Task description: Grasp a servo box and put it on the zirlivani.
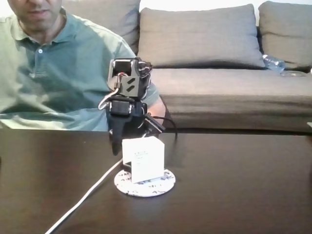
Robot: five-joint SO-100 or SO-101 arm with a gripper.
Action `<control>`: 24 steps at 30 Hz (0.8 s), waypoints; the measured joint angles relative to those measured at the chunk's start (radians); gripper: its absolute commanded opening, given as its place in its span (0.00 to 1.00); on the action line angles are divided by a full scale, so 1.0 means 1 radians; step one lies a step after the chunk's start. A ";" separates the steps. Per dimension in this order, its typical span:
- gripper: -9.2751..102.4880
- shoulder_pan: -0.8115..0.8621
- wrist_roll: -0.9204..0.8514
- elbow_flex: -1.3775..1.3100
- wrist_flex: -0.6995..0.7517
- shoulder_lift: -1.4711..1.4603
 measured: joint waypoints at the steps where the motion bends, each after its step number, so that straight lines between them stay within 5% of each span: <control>1: 0.09 0.000 0.000 0.000 0.000 0.000; 24: 0.09 0.000 0.041 0.000 0.000 0.000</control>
